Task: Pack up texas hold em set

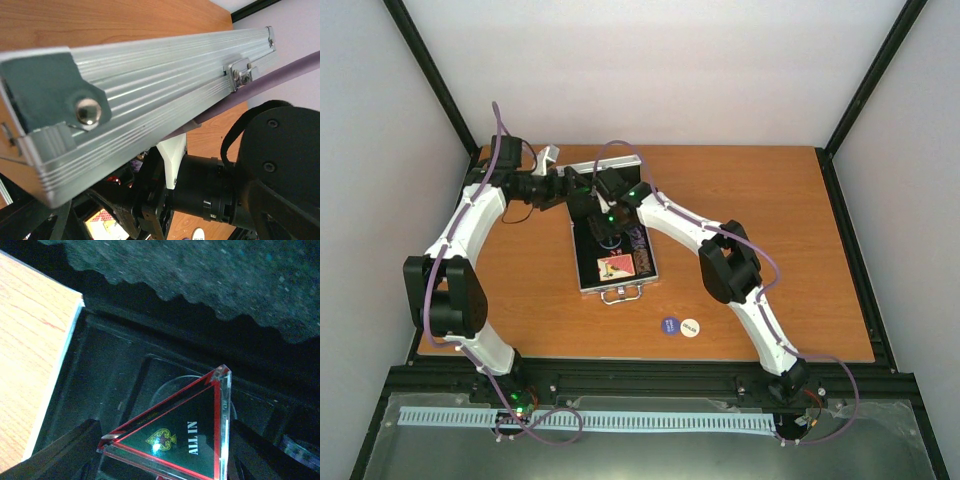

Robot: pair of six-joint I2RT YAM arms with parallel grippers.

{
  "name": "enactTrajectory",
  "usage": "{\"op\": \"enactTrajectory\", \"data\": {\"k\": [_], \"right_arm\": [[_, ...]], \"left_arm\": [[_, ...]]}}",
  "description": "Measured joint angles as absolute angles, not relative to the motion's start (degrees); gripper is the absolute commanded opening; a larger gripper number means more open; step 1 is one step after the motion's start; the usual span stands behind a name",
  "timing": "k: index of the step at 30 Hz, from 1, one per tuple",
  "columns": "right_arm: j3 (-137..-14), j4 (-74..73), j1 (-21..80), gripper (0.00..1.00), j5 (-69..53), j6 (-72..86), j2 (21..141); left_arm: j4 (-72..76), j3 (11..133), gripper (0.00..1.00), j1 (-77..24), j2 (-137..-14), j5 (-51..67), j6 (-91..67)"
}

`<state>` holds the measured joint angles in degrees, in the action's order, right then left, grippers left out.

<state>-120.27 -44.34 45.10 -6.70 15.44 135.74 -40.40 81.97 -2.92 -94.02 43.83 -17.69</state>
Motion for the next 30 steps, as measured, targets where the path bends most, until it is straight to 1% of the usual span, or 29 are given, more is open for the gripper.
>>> {"op": "enactTrajectory", "data": {"k": [2, 3, 4, 5, 9, 16, 20, 24, 30], "right_arm": [[-119.4, -44.5, 45.1, 0.73, -5.9, 15.5, 135.5], [-119.1, -44.7, 45.1, 0.78, -5.6, 15.4, 135.4], [-118.9, -44.9, 45.1, 0.85, -5.3, 15.4, 135.4], [-118.8, -45.1, 45.1, 0.87, -5.0, 15.3, 135.3], [-117.9, -45.5, 45.1, 0.87, -4.7, 15.2, 134.8], [-114.3, -45.7, 45.7, 0.95, -3.2, 15.8, 131.9], [-111.7, -46.8, 45.9, 1.00, -1.6, 15.9, 127.7], [-105.5, -47.2, 46.0, 1.00, 0.3, 15.9, 119.9], [-88.8, -47.6, 46.2, 0.99, 1.7, 15.9, 105.6]], "left_arm": [[-40.3, 82.0, 1.00, -2.9, -94.0, 43.8, -17.8], [-40.2, 82.0, 1.00, -2.9, -94.0, 43.8, -17.8], [-40.2, 82.0, 1.00, -2.8, -94.0, 43.8, -17.8], [-40.1, 82.0, 1.00, -2.8, -94.0, 43.8, -17.8], [-39.9, 82.0, 1.00, -2.8, -94.0, 44.0, -17.8], [-39.5, 82.0, 1.00, -3.1, -94.0, 44.9, -17.8], [-39.5, 82.0, 1.00, -3.3, -94.0, 45.1, -17.8], [-39.6, 82.0, 1.00, -3.3, -94.0, 45.0, -17.7], [-40.1, 82.1, 1.00, -3.3, -94.0, 44.7, -17.7]]}}
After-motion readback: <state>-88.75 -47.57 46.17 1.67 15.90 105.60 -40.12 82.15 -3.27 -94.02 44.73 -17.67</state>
